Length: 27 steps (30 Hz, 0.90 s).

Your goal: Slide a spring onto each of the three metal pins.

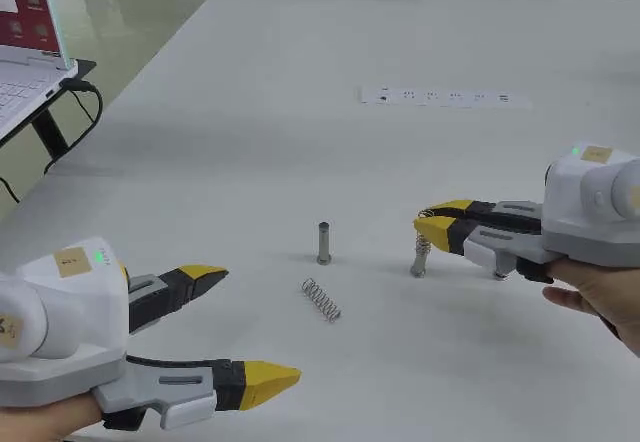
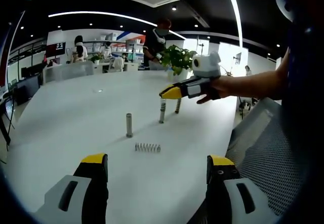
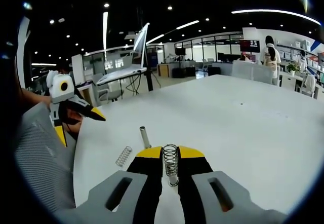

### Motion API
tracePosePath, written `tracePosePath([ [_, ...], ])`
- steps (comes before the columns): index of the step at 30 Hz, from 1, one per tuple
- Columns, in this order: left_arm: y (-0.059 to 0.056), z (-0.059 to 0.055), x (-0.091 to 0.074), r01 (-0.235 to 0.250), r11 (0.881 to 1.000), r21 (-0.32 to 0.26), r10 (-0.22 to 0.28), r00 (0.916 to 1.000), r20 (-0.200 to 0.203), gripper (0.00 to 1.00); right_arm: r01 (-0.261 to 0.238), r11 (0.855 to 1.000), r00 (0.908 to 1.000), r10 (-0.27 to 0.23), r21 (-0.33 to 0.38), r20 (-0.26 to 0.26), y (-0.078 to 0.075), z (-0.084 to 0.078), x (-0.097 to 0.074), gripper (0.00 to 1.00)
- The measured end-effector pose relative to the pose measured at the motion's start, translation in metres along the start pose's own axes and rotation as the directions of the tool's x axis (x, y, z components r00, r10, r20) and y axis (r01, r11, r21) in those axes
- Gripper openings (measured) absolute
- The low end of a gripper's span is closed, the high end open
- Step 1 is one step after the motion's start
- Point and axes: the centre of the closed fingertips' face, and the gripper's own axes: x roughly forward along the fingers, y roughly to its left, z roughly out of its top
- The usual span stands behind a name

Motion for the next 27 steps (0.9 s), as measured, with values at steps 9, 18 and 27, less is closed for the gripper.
tracePosePath([
  [9, 0.000, 0.001, -0.001, -0.003, 1.000, -0.002, 0.003, 1.0000, 0.003, 0.76, -0.002, 1.000, 0.9995, 0.003, 0.018, -0.033, -0.001, -0.012, 0.000, 0.08],
  [18, 0.000, 0.001, 0.000, -0.003, 1.000, -0.003, 0.003, 1.0000, 0.002, 0.76, -0.006, 1.000, 0.9962, 0.005, -0.013, -0.087, -0.002, -0.025, 0.006, 0.08],
  [27, 0.000, 0.001, 0.000, -0.002, 1.000, -0.005, 0.002, 1.0000, 0.002, 0.76, -0.006, 1.000, 0.9935, 0.003, -0.026, -0.114, -0.005, -0.034, 0.010, 0.08],
])
